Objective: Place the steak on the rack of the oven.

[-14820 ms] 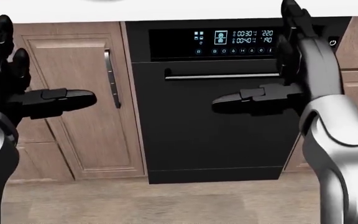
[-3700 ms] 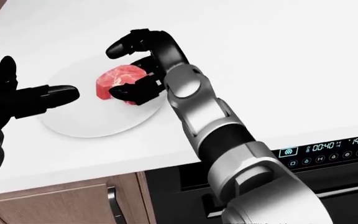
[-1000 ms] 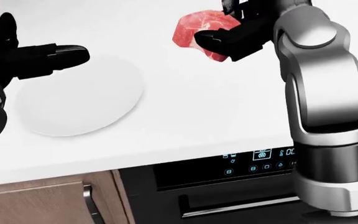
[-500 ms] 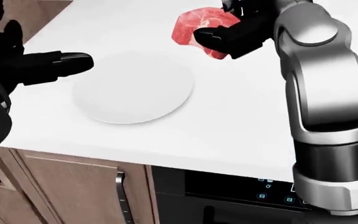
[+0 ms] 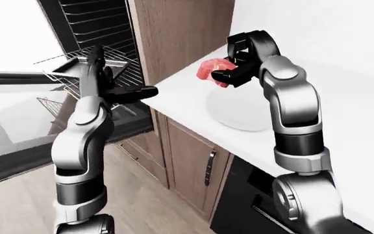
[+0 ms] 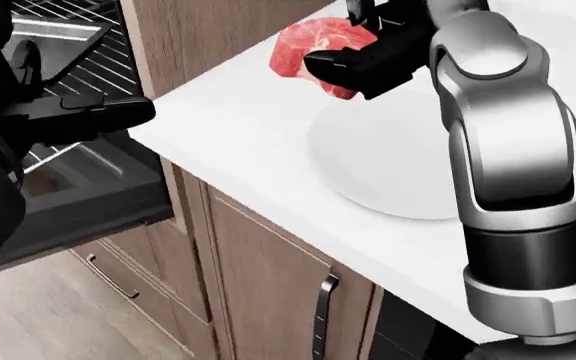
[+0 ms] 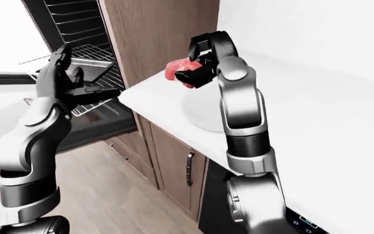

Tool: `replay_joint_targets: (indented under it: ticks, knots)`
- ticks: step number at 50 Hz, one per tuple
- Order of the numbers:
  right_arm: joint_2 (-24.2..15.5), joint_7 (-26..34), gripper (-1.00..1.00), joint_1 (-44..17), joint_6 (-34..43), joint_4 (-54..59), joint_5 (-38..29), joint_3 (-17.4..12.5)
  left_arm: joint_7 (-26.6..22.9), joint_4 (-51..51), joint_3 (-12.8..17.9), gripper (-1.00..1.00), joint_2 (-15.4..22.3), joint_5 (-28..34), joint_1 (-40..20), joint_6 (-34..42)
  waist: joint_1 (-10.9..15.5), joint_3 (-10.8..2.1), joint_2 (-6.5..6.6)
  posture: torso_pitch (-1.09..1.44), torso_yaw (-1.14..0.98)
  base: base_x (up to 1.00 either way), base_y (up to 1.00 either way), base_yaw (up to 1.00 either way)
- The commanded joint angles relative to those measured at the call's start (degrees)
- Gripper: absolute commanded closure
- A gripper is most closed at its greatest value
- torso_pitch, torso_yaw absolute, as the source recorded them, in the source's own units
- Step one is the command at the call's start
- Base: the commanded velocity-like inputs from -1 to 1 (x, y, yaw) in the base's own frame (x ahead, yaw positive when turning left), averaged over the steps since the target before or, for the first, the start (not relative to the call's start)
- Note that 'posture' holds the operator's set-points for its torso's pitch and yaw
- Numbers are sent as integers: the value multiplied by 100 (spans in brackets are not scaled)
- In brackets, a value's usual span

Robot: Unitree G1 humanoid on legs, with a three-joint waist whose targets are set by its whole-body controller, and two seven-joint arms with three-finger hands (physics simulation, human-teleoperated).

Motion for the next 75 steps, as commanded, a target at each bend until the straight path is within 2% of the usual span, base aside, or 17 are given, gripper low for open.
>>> replay_joint_targets:
  ticks: [1, 9, 13, 18, 25, 27, 28, 29, 30, 32, 38, 42, 50, 62, 63, 66, 75]
  knots:
    - [0, -21, 100, -278, -173, -203, 13, -5, 5, -180, 98, -100, 102, 31, -200, -169, 88, -153, -30, 0, 0, 0, 0, 100]
    - [-9, -9, 100, -244, -184, -220, 8, -8, -7, -182, 105, -100, 95, 50, -174, -184, 33, -159, 498, 0, 0, 0, 0, 100]
    - [12, -18, 100, -233, -190, -208, 1, 3, -22, -154, 126, -100, 117, 48, -184, -197, 25, -271, 1054, 0, 0, 0, 0, 100]
    - [35, -25, 100, -246, -236, -160, -2, 12, -10, -168, 117, -100, 111, 47, -166, -200, 154, -296, 753, 0, 0, 0, 0, 100]
    - [59, -34, 100, -144, -221, -248, -2, 17, -18, -185, 95, -100, 84, 67, -135, -212, 90, -108, 254, 0, 0, 0, 0, 100]
    - [58, -30, 100, -127, -235, -246, -3, 20, -15, -184, 109, -100, 95, 61, -170, -177, 87, -176, -50, 0, 0, 0, 0, 100]
    - [50, -25, 100, -138, -219, -255, -5, 16, -12, -184, 117, -100, 105, 55, -196, -157, 52, -368, -253, 0, 0, 0, 0, 100]
    - [45, -18, 100, -155, -211, -251, -2, 11, -16, -161, 112, -100, 106, 60, -202, -180, 19, -142, 19, 0, 0, 0, 0, 100]
    - [45, -20, 100, -159, -213, -242, -3, 13, -11, -163, 108, -100, 103, 62, -201, -181, 64, -125, -38, 0, 0, 0, 0, 100]
    - [54, -24, 100, -143, -236, -234, 2, 13, -5, -182, 107, -100, 97, 58, -194, -170, 82, -214, 20, 0, 0, 0, 0, 100]
    - [59, -45, 100, -85, -246, -287, 20, -4, -5, -221, 115, -100, 111, 49, -180, -143, 3, -170, 436, 0, 0, 0, 0, 90]
    - [50, -78, 100, -97, -253, -288, 51, -32, 6, -196, 106, -100, 118, 42, -276, -102, -126, -230, 889, 0, 0, 0, 0, 20]
    - [-15, -184, 100, -111, -266, -239, 171, -78, -29, -11, 93, -100, 188, 76, -490, -133, -141, -79, 409, 0, 0, 0, 0, 0]
    - [-246, -191, 100, -534, -303, 108, 251, -159, -124, 394, 58, -100, 294, 170, -873, -235, -61, -176, 515, 0, 0, 0, 0, 0]
    - [-283, -194, 100, -567, -337, 166, 260, -179, -118, 436, 59, -100, 298, 173, -933, -226, -66, -325, 531, 0, 0, 8, 0, 0]
    - [-325, -181, 100, -686, -320, 243, 292, -176, -103, 486, 53, -100, 309, 171, -1055, -187, -60, -161, 516, 0, 0, 16, 0, 0]
    - [-377, -147, 100, -772, -289, 291, 270, -154, -101, 531, 37, -100, 300, 169, -1085, -227, -67, -157, 516, 0, 0, 16, 0, 0]
